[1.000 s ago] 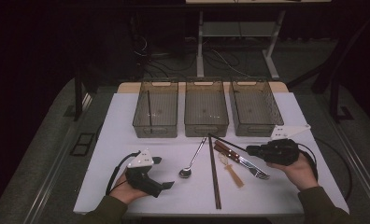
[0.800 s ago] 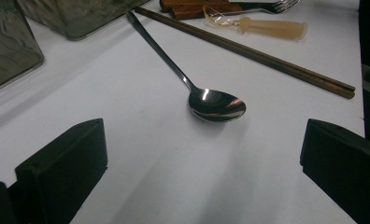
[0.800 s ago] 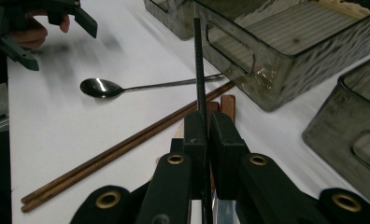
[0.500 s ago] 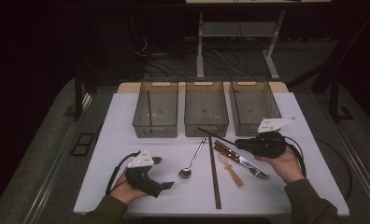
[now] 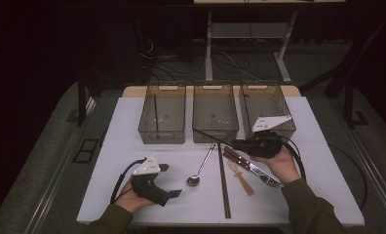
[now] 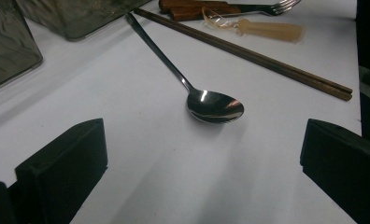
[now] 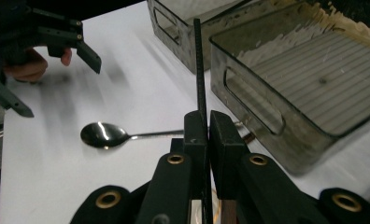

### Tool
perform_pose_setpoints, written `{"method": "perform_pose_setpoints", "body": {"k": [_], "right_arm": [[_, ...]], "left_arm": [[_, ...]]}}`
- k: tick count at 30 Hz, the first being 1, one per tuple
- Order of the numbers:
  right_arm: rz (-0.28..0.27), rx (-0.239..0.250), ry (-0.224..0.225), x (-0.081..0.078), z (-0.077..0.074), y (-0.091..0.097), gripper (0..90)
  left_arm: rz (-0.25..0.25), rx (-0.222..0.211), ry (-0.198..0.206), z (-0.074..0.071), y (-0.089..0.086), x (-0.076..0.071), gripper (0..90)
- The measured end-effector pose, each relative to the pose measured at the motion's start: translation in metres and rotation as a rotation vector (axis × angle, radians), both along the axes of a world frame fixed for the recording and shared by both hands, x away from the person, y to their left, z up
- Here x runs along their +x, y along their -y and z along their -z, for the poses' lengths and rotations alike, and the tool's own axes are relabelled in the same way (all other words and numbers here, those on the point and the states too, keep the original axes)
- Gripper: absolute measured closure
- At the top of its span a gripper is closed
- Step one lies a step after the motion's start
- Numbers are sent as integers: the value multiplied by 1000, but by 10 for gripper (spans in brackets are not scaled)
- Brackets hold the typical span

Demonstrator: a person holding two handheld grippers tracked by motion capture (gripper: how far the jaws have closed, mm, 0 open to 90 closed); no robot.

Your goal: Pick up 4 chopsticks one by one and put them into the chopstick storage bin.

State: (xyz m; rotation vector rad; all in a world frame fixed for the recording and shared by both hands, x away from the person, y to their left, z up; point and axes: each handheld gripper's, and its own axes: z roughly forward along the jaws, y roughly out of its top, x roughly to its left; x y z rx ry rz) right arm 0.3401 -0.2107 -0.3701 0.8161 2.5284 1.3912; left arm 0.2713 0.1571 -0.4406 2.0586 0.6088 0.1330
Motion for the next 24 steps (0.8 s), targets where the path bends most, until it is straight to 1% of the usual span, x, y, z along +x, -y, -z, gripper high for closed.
{"method": "perform_pose_setpoints", "body": {"k": [2,6,13,17,19,24], "right_arm": [[-5,5,-1,3,-1,-4,856],[3,-8,0,10,-4,-13,856],[35,-23,-18,26,-4,-30,856],[51,-17,-20,31,-7,-38,856],[65,-15,-26,35,-9,-42,856],[78,-19,-22,43,-13,-53,856]], "left_arm": [[-1,-1,-2,0,0,0,0],[-5,-2,1,0,0,1,0],[-6,-4,-5,1,-1,2,0],[-8,-1,3,-1,-2,0,0],[-13,-8,3,-1,-2,0,0],[-8,-4,5,-1,-1,0,0]]}}
